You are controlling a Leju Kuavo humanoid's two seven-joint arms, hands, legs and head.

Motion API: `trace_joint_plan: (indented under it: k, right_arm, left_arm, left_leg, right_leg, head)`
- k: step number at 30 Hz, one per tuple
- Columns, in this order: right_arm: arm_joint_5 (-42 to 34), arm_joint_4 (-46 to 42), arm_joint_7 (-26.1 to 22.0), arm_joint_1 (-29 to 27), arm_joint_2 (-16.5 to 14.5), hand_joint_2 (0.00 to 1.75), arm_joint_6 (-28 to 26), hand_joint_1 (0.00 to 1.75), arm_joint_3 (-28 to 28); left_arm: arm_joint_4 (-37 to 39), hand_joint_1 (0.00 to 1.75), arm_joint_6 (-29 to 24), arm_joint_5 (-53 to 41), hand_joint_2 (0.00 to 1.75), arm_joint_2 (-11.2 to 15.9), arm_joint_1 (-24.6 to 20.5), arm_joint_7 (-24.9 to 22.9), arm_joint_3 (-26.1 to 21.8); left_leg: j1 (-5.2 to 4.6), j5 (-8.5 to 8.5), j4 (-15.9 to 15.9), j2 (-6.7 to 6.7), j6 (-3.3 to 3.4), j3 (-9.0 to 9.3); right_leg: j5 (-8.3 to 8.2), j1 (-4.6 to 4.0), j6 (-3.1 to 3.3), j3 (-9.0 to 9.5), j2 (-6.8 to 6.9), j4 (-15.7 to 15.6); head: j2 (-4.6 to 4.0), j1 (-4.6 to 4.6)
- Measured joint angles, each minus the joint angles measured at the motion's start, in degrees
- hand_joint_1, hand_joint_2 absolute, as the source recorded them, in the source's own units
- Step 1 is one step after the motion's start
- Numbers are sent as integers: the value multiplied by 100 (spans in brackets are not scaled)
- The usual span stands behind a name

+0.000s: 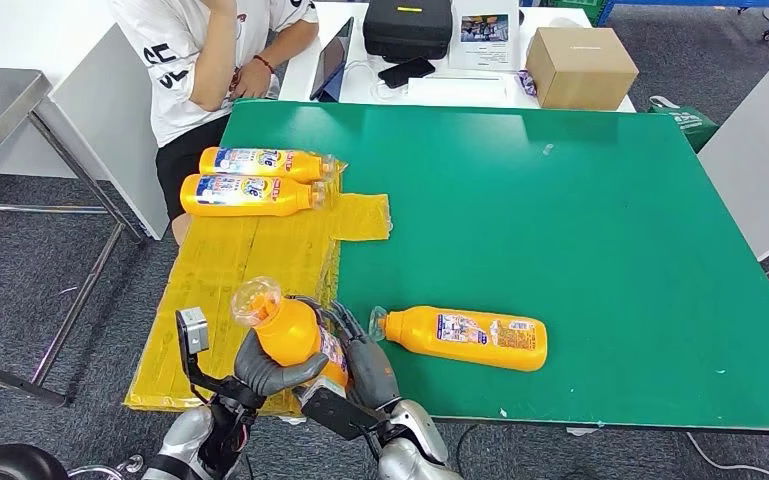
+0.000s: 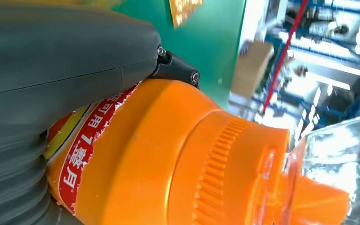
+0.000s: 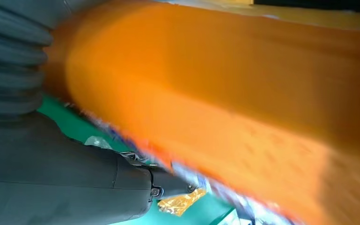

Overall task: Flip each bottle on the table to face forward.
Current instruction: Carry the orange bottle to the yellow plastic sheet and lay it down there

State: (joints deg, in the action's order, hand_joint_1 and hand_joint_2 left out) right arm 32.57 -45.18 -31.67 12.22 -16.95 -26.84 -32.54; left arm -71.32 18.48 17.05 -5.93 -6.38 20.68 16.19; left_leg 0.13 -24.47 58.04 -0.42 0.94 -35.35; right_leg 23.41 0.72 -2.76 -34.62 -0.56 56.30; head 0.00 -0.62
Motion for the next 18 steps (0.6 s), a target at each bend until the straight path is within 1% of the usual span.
trace_joint_plan:
  k: [3, 6, 10, 13, 15, 18]
  right_arm:
    - [-264, -245, -78, -20, 11, 0, 307, 0, 3]
    - [-431, -601, -76, -58, 49, 0, 622, 0, 2]
    - [-496, -937, -39, -106, 95, 0, 807, 0, -22]
    - [-535, -1117, -91, -143, 132, 0, 817, 0, -63]
    - [-640, -1261, -211, -182, 157, 0, 725, 0, -87]
    - [-975, -1655, -446, -300, 171, 0, 376, 0, -87]
  left_arm:
    - [-48, 175, -584, -367, 175, -2, -128, 118, -107]
    - [-75, 175, -1287, -835, 175, -2, -382, 275, -326]
    - [-84, 175, -1810, -1255, 175, -5, -681, 423, -614]
    - [-84, 175, -2422, -1693, 175, -7, -885, 654, -815]
    - [-71, 175, -3016, -2161, 175, -7, -1070, 830, -950]
    - [28, 175, -3972, -2963, 175, 1, -1397, 1011, -1161]
  left_leg:
    - [0, 1, 0, 1, 0, 0]
    - [1, 4, 0, 1, -2, 1]
    - [2, 7, 0, 2, -3, 1]
    - [2, 7, 0, 3, -3, -1]
    - [2, 7, 1, 0, -3, -3]
    - [1, 7, 1, -3, -3, -5]
  right_leg:
    - [0, 0, 0, -2, 0, 0]
    - [-1, -2, 0, -1, 0, 1]
    - [-2, -2, 0, 0, 0, 2]
    - [-2, -2, 0, -2, 0, 2]
    - [-2, -2, 0, -3, 1, 2]
    - [-2, -1, 0, -4, 1, 2]
  head:
    - [0, 1]
    - [0, 2]
    - [0, 1]
    - [0, 0]
    - [0, -1]
    - [0, 0]
